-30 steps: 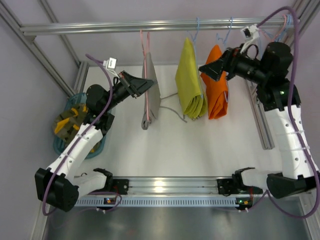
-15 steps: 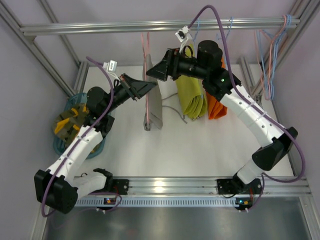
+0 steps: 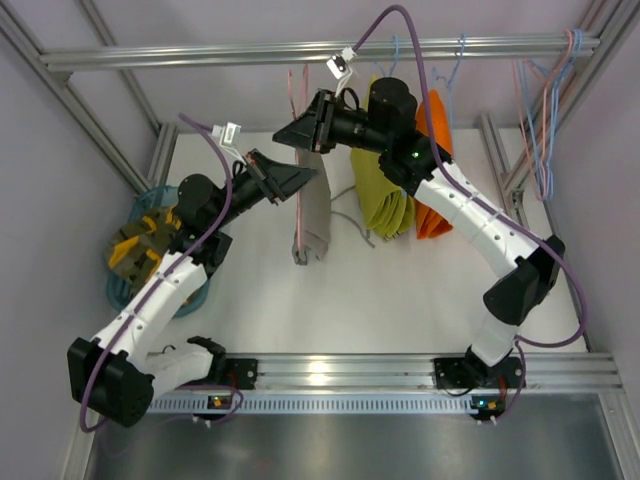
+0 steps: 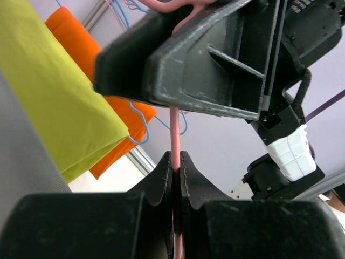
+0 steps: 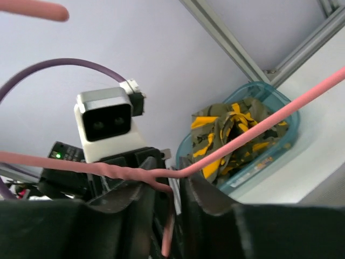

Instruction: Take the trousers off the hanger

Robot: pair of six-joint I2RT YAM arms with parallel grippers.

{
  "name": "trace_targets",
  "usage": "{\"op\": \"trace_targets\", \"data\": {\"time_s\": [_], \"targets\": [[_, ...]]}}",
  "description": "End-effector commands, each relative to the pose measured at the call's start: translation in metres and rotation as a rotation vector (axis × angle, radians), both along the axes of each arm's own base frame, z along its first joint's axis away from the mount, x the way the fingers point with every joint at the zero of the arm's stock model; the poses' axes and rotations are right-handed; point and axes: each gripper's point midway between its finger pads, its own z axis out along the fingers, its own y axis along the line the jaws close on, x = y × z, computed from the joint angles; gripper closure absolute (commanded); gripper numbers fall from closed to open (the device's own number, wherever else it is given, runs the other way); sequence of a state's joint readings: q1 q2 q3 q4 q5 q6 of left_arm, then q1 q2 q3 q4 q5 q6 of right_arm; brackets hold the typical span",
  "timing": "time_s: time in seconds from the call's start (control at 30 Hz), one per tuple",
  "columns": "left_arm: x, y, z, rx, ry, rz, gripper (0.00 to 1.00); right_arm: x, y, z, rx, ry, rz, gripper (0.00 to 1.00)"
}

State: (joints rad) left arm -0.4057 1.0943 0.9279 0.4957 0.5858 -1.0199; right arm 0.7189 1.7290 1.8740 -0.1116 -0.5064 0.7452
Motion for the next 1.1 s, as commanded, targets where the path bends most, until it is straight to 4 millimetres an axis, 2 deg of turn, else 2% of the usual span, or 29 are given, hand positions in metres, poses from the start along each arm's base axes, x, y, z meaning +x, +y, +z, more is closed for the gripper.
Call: {"op": "trace_targets", "data": {"time_s": [0.0,0.03,0.07,0.17,0.23,0.33,0.4,0.53,0.57,0.6,0.63,0.67,0.73,0.8,0.83,0.9,0.97,1.03,1.07], "targets": [[-0.03,0.006,0.057,-0.033,-0.267,-0.01,1.0,-0.011,0.006,0.031,0.099,-0.009,0.037,0.79],[-0.029,0.006,0.057,-0.025,-0.272,-0.004,1.0,-0.013,0.004,0.033,0.104,-0.003,0.038,0.86],[-0.03,0.006,0.057,-0.019,-0.276,-0.002,1.0,-0.016,0.003,0.035,0.111,0.014,0.041,1.0],[-0.025,0.008,0.053,0.026,-0.29,0.031,0.99,-0.02,-0.001,0.036,0.122,0.057,0.046,1.0],[-0.021,0.01,0.045,0.081,-0.31,0.069,0.94,-0.023,-0.007,0.04,0.136,0.077,0.05,1.0],[-0.023,0.02,0.044,0.172,-0.41,0.144,0.65,-0.026,-0.015,0.045,0.157,0.112,0.058,1.0],[-0.025,0.03,0.039,0.258,-0.465,0.203,0.51,-0.027,-0.019,0.044,0.165,0.152,0.062,1.0],[-0.032,0.055,0.03,0.396,-0.512,0.316,0.32,-0.026,-0.032,0.061,0.223,0.166,0.073,1.0],[-0.042,0.062,0.032,0.409,-0.536,0.335,0.29,-0.027,-0.034,0.064,0.232,0.172,0.075,1.0],[-0.044,0.067,0.016,0.478,-0.523,0.334,0.27,-0.029,-0.036,0.068,0.24,0.173,0.076,1.0],[-0.047,0.07,0.008,0.508,-0.524,0.334,0.23,-0.027,-0.038,0.07,0.245,0.179,0.068,1.0],[-0.058,0.075,0.008,0.518,-0.55,0.335,0.22,-0.026,-0.04,0.071,0.25,0.19,0.062,1.0],[-0.07,0.078,-0.017,0.604,-0.582,0.288,0.2,-0.021,-0.044,0.072,0.253,0.19,0.041,1.0],[-0.086,0.084,-0.024,0.653,-0.647,0.27,0.19,-0.015,-0.047,0.073,0.252,0.188,0.009,1.0],[-0.096,0.082,-0.036,0.68,-0.638,0.213,0.18,-0.011,-0.05,0.071,0.245,0.191,-0.007,1.0],[-0.11,0.082,-0.041,0.694,-0.669,0.164,0.16,-0.004,-0.054,0.075,0.251,0.172,-0.04,1.0],[-0.122,0.078,-0.052,0.692,-0.66,0.09,0.15,0.001,-0.055,0.067,0.228,0.188,-0.06,1.0],[-0.126,0.073,-0.057,0.677,-0.639,0.047,0.14,0.007,-0.054,0.066,0.229,0.191,-0.079,1.0],[-0.128,0.068,-0.062,0.666,-0.619,0.0,0.09,0.008,-0.054,0.065,0.226,0.19,-0.086,1.0]]}}
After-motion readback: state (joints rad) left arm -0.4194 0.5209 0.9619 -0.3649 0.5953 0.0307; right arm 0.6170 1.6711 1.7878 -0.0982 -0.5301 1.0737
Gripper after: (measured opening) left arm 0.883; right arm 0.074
